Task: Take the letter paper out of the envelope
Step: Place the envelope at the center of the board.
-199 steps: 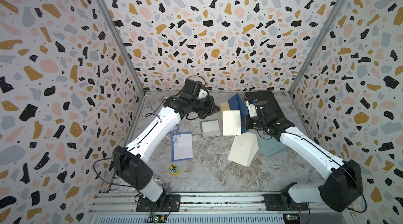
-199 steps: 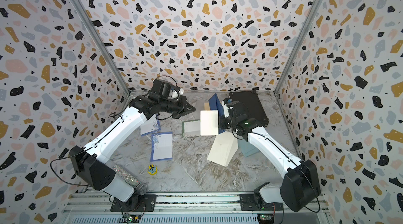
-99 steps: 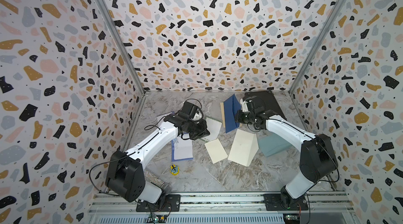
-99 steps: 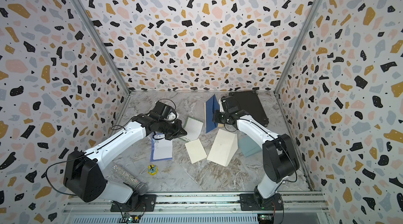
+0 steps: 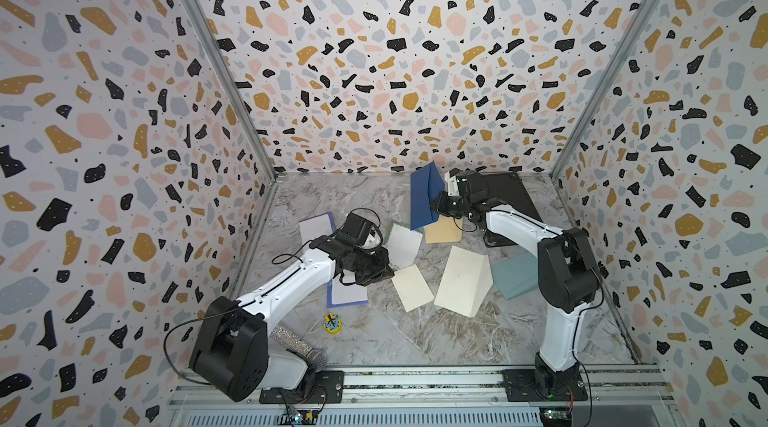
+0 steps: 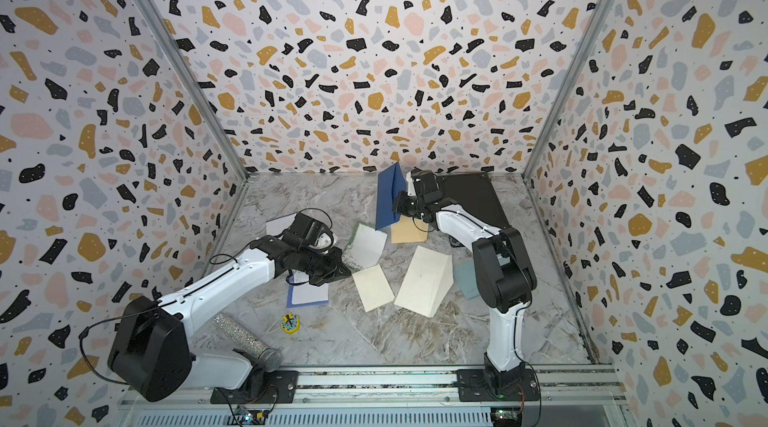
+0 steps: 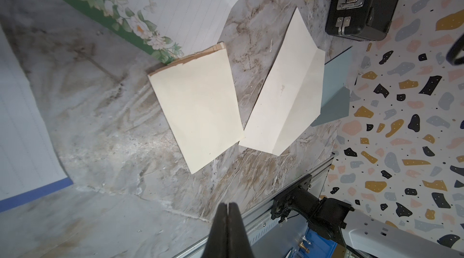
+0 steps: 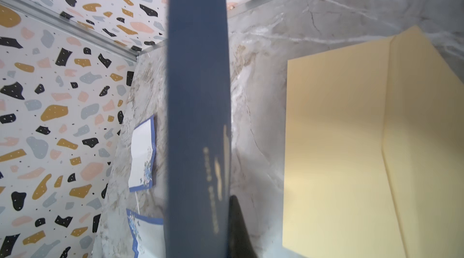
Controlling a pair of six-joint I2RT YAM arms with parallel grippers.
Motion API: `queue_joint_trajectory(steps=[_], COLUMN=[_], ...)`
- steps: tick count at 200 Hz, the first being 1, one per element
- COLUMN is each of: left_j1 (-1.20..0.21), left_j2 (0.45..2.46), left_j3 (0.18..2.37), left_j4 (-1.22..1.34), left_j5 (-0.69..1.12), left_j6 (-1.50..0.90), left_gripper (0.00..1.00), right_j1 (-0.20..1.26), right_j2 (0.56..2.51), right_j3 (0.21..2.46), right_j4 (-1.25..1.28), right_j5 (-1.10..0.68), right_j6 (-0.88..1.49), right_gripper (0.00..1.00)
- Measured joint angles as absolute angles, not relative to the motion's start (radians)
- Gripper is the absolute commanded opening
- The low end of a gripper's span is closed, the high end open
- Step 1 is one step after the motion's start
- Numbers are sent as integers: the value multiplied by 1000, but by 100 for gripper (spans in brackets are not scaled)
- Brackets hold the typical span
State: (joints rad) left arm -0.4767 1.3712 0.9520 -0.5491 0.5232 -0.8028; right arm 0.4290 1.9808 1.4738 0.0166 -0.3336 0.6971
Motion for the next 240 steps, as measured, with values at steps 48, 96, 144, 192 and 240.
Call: queue_joint_trajectory(steps=[48, 96, 144, 192, 240], left_j1=[-479, -479, -479, -479, -479], left_j2=[1354, 1370, 1370, 1370, 1370], left_j3=[838, 810, 810, 809, 791], left_j4=[-493, -476, -469, -464, -455], left_j5=[545, 560, 559, 559, 559], left_j6=[-790, -785, -778, -779, -789], left_gripper=[0, 0, 0, 0, 0], right_j1=[410, 409, 435, 470, 482], right_j2=[2164, 2309, 2405, 2477, 2486], right_j3=[1599, 1739, 1843, 1968, 1982], right_j4=[164, 150, 25, -113, -171], right_j5=[-359, -409, -487, -545, -517], right_j6=[809, 850, 844, 823, 804], right_gripper=[0, 0, 0, 4, 40])
